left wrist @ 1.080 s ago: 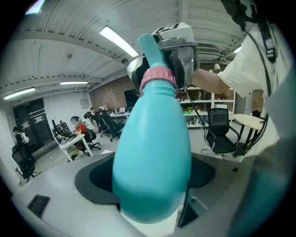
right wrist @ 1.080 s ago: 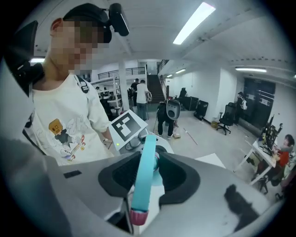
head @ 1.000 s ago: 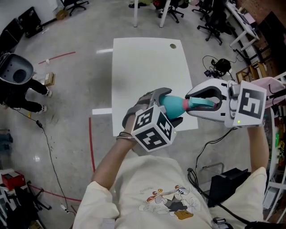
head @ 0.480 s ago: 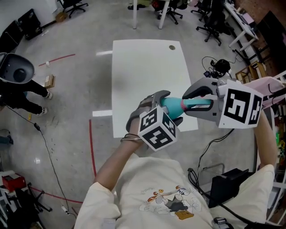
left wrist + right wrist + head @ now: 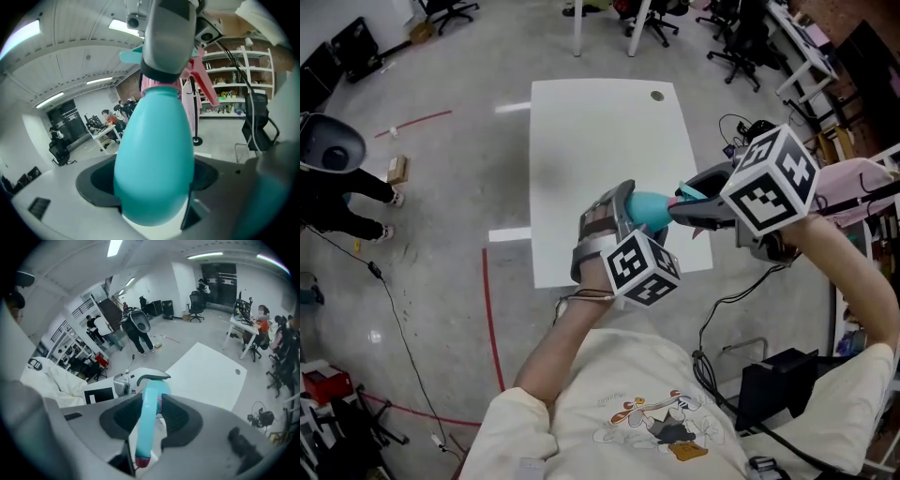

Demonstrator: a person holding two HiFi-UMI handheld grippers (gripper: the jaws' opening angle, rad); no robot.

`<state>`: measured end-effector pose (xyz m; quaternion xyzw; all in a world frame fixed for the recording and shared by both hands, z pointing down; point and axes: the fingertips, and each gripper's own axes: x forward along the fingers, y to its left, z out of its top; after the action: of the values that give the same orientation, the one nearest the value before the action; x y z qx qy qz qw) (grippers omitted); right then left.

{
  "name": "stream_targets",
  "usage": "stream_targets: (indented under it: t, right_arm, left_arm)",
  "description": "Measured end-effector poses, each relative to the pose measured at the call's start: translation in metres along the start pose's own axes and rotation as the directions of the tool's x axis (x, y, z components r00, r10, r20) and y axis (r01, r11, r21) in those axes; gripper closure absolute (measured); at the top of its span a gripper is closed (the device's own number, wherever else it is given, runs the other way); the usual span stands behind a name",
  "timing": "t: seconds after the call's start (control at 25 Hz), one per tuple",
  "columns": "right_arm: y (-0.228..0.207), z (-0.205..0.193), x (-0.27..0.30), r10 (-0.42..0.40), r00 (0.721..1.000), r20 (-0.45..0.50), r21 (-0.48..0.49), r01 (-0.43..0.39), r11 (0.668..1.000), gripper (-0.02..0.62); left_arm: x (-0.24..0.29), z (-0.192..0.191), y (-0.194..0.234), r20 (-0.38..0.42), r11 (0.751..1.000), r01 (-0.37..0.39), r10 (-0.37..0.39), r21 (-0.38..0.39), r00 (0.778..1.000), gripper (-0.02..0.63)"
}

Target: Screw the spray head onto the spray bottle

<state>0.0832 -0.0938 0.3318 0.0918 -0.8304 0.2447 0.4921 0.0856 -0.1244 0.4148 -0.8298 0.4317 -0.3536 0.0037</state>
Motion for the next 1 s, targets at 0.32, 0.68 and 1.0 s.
stream_targets:
  t: [0.32, 0.68, 1.0]
  right_arm:
    - [0.008, 0.023, -0.028, 0.027, 0.999, 0.046, -0.154, -0.019, 0.988, 0.379]
    - [0.027, 0.014, -0.068, -0.127, 0.988, -0.085, -0.881, -0.015, 0.473, 0.38]
    - [0.044, -0.009, -0.024, -0.193, 0.966, -0.173, -0.961, -0.122, 0.25, 0.38]
  left_arm:
    - [0.005, -0.005, 0.004, 0.085, 0.99, 0.106, -0.098, -0.097, 0.992, 0.187]
    - [-0.036, 0.011, -0.052, 0.24, 0.702, 0.688, -0.71, 0.184, 0.662, 0.187]
    - [-0.059, -0.003, -0.08, 0.072, 0.392, 0.858, -0.917, 0.331, 0.391, 0.187]
